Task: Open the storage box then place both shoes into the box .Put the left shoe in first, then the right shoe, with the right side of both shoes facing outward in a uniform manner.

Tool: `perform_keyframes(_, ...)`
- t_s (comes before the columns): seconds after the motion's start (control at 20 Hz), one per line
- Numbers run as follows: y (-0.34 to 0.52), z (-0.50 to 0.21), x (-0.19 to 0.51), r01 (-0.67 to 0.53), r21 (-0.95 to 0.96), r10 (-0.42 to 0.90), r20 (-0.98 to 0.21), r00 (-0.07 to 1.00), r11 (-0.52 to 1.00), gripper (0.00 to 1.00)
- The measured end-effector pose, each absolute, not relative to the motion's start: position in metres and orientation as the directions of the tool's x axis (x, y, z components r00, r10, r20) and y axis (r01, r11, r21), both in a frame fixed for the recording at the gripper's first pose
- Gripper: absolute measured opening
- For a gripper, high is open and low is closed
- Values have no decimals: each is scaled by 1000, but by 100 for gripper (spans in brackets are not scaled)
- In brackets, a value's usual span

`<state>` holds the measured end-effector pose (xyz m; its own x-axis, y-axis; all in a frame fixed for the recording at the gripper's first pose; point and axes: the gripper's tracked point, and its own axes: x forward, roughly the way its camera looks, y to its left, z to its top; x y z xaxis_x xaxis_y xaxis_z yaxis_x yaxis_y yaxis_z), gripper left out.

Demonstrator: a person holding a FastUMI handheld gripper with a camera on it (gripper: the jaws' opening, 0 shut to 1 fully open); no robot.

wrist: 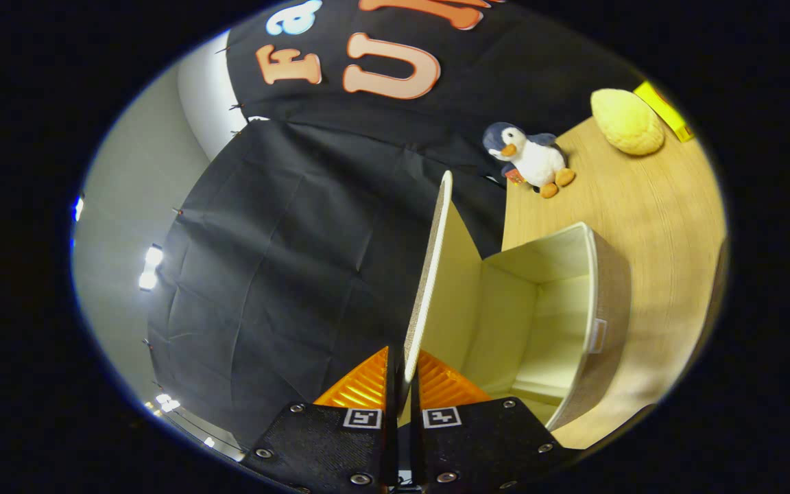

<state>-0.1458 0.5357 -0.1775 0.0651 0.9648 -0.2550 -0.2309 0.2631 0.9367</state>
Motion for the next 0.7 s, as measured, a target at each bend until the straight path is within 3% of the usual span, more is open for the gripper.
perform_keyframes(0.4, 644, -148, -168, -293, 922, 965, -262, 11, 254, 9)
perform_keyframes(0.55, 678, -143, -175, -363, 891, 960, -278, 35, 272, 15)
perform_keyframes(0.65, 690, -148, -182, -403, 871, 954, -297, 28, 283, 29)
perform_keyframes(0.7, 694, -151, -186, -413, 864, 951, -310, 16, 288, 42)
